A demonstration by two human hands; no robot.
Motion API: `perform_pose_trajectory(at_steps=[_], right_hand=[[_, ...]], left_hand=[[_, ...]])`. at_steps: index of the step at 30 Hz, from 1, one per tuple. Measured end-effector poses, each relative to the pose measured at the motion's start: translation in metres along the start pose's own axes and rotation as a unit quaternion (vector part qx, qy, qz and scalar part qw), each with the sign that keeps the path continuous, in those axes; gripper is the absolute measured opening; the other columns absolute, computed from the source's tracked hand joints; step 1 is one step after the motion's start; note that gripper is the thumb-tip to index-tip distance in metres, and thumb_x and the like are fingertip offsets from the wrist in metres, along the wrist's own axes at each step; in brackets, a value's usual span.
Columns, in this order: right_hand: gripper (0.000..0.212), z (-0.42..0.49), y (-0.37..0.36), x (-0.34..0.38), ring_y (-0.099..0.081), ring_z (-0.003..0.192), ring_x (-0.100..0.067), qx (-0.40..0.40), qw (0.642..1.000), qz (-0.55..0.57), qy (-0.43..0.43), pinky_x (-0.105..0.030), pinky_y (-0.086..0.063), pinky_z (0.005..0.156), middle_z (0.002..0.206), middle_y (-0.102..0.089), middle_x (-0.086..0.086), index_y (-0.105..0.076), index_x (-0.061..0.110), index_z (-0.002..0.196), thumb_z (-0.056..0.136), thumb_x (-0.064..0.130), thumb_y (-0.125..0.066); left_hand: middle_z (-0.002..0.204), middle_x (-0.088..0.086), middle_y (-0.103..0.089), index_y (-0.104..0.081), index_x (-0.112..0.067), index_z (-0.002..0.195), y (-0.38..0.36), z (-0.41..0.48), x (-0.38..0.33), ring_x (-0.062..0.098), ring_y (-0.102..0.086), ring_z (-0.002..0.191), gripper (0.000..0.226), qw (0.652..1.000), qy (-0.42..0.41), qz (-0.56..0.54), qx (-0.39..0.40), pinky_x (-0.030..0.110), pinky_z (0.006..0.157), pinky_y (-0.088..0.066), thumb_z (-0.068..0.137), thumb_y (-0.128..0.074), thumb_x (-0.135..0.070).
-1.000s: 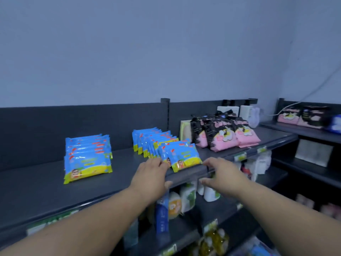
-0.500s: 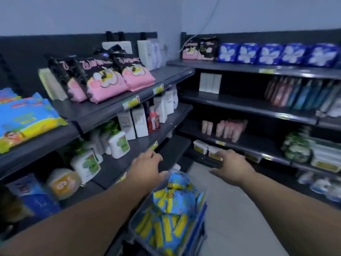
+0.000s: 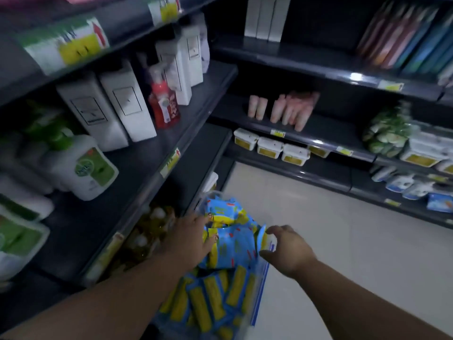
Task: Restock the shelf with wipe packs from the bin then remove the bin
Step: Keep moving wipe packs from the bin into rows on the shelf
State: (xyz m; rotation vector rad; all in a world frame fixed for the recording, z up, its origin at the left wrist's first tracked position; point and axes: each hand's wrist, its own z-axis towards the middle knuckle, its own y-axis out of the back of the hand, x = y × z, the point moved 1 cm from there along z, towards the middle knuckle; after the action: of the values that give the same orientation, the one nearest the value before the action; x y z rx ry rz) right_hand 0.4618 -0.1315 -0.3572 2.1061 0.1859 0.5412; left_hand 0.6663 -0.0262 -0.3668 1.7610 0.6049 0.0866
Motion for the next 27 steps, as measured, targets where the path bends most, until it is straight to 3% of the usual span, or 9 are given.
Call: perform_pose_trajectory(at_steps=[5, 11, 15, 18, 22, 27], right_hand=[[0.059, 0.05, -0.062, -0.007, -0.053, 0.119, -0.019, 0.048, 0.998, 0.025, -0.017, -0.027, -0.042, 0.096, 0.134, -0.047, -0.003, -0.048, 0.026, 0.134, 0.081, 0.043, -0.069], [0.068, 0.094, -0.122, -0.02, -0.051, 0.122, -0.018, 0.086, 0.994, 0.06, -0.027, -0.025, -0.039, 0.095, 0.136, -0.046, -0.004, -0.038, 0.023, 0.142, 0.083, 0.032, -0.069], [0.077, 0.115, -0.151, -0.027, -0.05, 0.126, -0.022, 0.086, 0.991, 0.099, -0.04, -0.031, -0.042, 0.101, 0.14, -0.045, -0.008, -0.027, 0.019, 0.148, 0.083, 0.026, -0.068], [0.07, 0.125, -0.16, -0.028, -0.053, 0.117, -0.028, 0.066, 0.99, 0.111, -0.051, -0.033, -0.044, 0.095, 0.13, -0.048, -0.012, -0.031, 0.018, 0.144, 0.084, 0.019, -0.066], [0.047, 0.134, -0.164, -0.028, -0.055, 0.11, -0.03, 0.045, 0.991, 0.111, -0.058, -0.033, -0.044, 0.085, 0.121, -0.051, -0.012, -0.042, 0.014, 0.132, 0.087, 0.011, -0.057], [0.013, 0.139, -0.155, -0.026, -0.055, 0.091, -0.026, 0.053, 0.989, 0.133, -0.04, -0.026, -0.033, 0.065, 0.103, -0.059, -0.008, -0.056, 0.013, 0.103, 0.09, 0.015, -0.054]], left_hand=[[0.144, -0.001, -0.032, -0.036, -0.023, 0.139, -0.067, 0.034, 0.026, 0.022, -0.032, 0.133, 0.064, 0.996, 0.04, -0.019, 0.081, 0.032, 0.106, -0.033, 0.085, -0.06, -0.047], [0.156, -0.002, -0.019, -0.021, -0.024, 0.149, -0.13, 0.074, 0.03, 0.022, -0.02, 0.142, 0.079, 0.992, 0.02, -0.021, 0.119, 0.035, 0.113, -0.026, 0.085, -0.063, -0.045], [0.16, -0.001, -0.004, -0.005, -0.025, 0.152, -0.154, 0.102, 0.023, 0.023, -0.005, 0.147, 0.095, 0.99, 0.0, -0.001, 0.139, 0.037, 0.119, -0.015, 0.083, -0.065, -0.05], [0.161, -0.001, 0.001, 0.003, -0.027, 0.152, -0.168, 0.118, 0.019, 0.024, 0.0, 0.148, 0.106, 0.987, 0.006, 0.02, 0.157, 0.04, 0.119, -0.01, 0.079, -0.069, -0.053], [0.152, 0.005, -0.022, -0.011, -0.022, 0.15, -0.176, 0.123, 0.018, 0.027, -0.02, 0.141, 0.105, 0.991, 0.012, 0.046, 0.128, 0.037, 0.116, -0.019, 0.073, -0.074, -0.052], [0.135, 0.005, -0.039, -0.039, -0.02, 0.138, -0.158, 0.12, 0.024, 0.026, -0.039, 0.127, 0.069, 0.993, 0.03, -0.016, 0.115, 0.038, 0.1, -0.04, 0.081, -0.071, -0.044]])
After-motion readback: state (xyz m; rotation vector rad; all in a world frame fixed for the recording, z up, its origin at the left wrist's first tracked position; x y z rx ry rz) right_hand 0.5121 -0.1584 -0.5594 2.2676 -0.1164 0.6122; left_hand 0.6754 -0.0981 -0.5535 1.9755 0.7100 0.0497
